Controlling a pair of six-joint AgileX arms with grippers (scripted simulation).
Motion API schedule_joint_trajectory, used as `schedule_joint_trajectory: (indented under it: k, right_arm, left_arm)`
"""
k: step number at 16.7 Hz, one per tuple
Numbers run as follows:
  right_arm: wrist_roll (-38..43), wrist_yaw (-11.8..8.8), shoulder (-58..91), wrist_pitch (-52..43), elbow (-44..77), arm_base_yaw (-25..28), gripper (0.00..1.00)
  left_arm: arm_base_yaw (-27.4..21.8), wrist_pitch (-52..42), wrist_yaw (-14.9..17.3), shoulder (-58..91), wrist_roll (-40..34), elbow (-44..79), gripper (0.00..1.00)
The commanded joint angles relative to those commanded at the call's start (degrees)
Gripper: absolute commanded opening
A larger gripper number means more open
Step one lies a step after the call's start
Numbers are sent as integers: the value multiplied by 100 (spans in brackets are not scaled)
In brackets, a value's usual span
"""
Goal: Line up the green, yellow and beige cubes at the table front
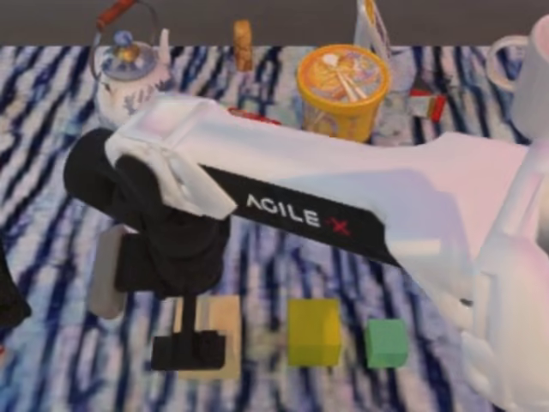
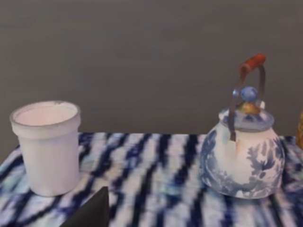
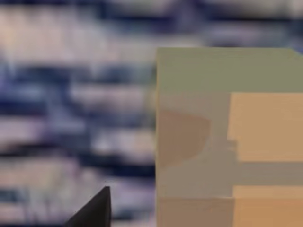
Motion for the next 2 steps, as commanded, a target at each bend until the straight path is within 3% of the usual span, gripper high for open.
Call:
schedule_joint_trajectory:
  k: [2]
  right_arm:
    - [-1,3,-43,-114,108,2,100]
  left_arm:
    - [0,0,0,0,0,0,100]
